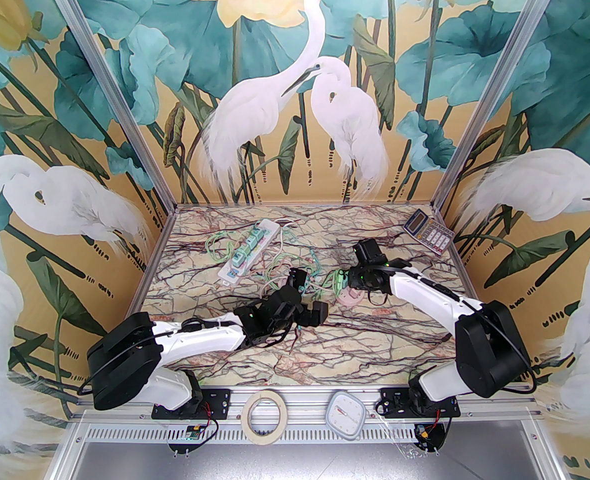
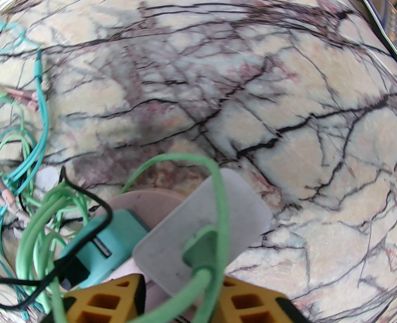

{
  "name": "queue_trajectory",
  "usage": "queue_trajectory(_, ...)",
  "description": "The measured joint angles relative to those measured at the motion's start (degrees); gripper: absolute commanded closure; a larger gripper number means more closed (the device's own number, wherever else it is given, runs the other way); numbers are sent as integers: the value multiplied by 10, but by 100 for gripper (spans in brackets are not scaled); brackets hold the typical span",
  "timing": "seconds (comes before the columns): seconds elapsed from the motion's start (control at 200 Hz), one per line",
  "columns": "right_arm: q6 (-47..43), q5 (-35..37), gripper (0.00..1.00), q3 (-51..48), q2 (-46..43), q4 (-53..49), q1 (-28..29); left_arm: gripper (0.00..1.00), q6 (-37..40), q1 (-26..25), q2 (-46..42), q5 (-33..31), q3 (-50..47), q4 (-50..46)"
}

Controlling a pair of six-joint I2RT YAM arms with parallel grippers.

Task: Pull the plug off the socket

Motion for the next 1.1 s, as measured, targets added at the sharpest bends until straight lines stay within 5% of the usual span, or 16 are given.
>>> queue_trajectory(0.265,97,54,43,16,0,-50,28,0,0,-14,0,-7,-1,0)
queue_trajectory(0.455,200,59,54,12,1,-63,38,0,0,-14,0,-7,-2,8)
queue_trajectory(0.65,270,54,47,5,14,-59,39,0,0,-14,-8,-7,-16,11)
queue_trajectory(1.1,290,53,65,-8,30,-27,39,7,5,-25,-3,-7,-9,16)
